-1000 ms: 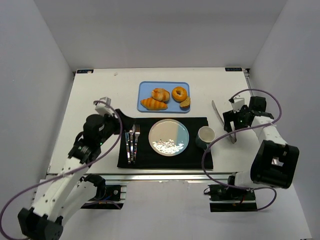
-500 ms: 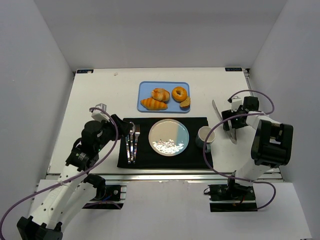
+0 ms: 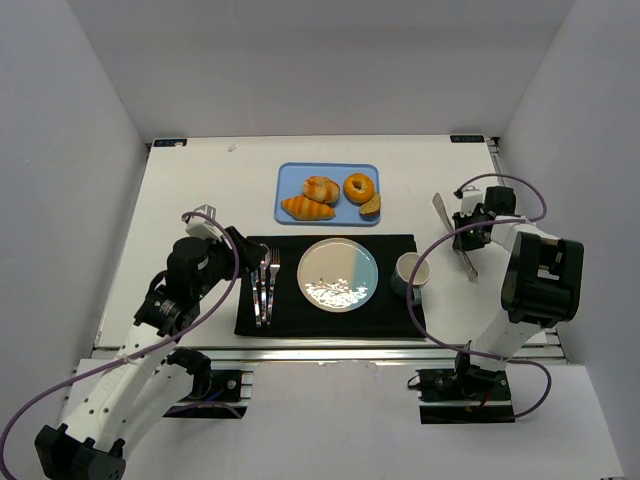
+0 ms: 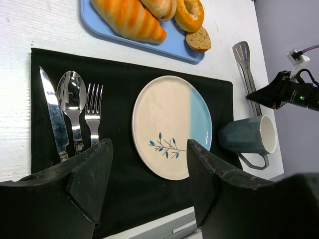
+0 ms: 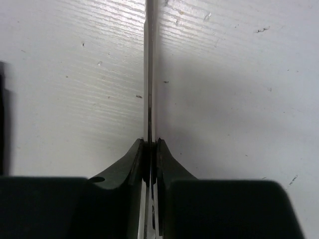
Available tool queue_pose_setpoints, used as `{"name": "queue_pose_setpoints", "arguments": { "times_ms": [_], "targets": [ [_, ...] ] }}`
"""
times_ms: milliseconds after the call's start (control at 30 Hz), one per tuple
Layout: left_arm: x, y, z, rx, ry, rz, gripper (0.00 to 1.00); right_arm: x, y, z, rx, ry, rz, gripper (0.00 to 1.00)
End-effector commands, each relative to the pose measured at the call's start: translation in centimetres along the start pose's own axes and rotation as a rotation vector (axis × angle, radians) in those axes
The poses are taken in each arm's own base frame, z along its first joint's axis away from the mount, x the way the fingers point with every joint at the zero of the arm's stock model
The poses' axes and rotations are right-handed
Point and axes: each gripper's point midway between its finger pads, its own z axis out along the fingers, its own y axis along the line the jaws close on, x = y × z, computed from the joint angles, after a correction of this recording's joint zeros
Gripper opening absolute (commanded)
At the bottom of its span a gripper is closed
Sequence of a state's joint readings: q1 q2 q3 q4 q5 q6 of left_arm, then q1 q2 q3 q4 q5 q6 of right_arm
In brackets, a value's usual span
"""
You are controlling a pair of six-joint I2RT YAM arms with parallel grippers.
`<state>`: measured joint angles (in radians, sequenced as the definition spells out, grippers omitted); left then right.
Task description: Place the bread
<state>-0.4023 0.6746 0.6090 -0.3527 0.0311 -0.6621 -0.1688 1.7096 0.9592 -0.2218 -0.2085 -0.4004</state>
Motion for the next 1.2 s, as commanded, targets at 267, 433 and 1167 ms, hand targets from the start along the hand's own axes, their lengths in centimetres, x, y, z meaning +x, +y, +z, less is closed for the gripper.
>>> {"name": "queue_pose_setpoints", "arguments": {
  "times_ms": [267, 433, 1167],
  "targets": [
    [-2.0, -1.6, -0.3, 0.038, -0.052, -0.006, 0.71, -13.8, 4.6, -8.9, -0.178, -0.301, -0.174, 0.24],
    [-1.8, -1.5, -0.4, 0.039, -0.045, -0.010, 0.71, -16.0, 10.1, -9.9, -0.271, -0.315, -0.261, 0.36],
    [-1.2, -0.8, -1.8, 0.028, -0.062, -0.045, 0.71, -18.4, 17.6, -5.1, -0.174, -0.235, -0.619, 0.48]
  ]
}}
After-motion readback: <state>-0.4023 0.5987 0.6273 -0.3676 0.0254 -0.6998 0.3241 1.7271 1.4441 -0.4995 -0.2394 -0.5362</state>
